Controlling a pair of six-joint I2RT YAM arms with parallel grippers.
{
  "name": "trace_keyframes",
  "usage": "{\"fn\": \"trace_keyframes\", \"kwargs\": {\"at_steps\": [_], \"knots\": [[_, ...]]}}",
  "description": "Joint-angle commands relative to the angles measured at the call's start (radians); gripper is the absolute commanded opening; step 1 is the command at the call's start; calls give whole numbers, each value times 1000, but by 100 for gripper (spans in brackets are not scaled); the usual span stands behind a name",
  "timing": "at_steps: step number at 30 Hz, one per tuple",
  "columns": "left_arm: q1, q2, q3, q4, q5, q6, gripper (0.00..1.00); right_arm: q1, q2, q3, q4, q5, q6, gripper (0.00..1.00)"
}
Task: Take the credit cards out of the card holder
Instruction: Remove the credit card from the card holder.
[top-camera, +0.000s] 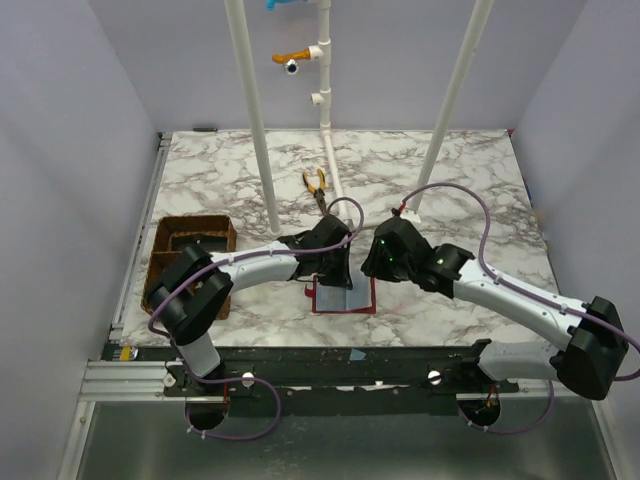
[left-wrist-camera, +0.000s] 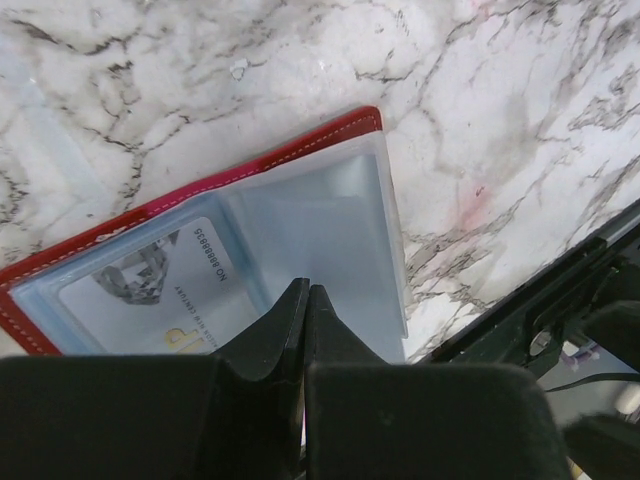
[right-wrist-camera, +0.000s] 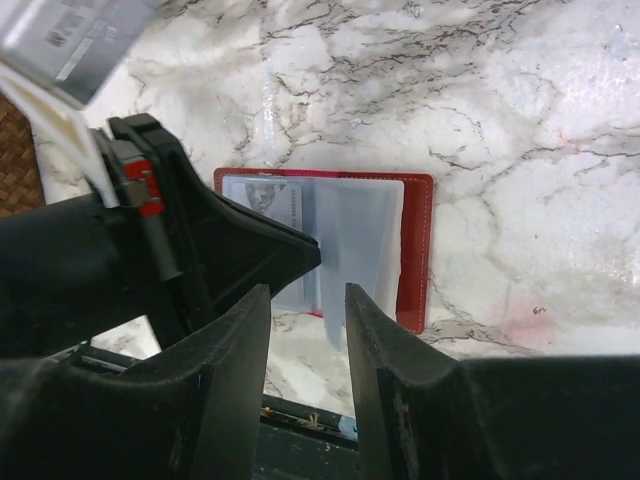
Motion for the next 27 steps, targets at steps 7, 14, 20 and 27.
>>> {"fn": "trace_keyframes", "kwargs": {"at_steps": [7, 14, 20, 27], "knots": [[-34, 82, 27, 12, -17, -25, 0, 6, -5, -82, 40, -48, 53, 40], [-34, 24, 44, -51, -60, 19, 0, 5, 23, -128, 152, -133, 81, 40], [-24, -35, 6, -76, -94, 9, 0, 4, 91, -119, 232, -192, 109, 37], [10, -149, -79, -127, -160, 2, 0, -9, 157, -150, 339, -256, 134, 36]]}}
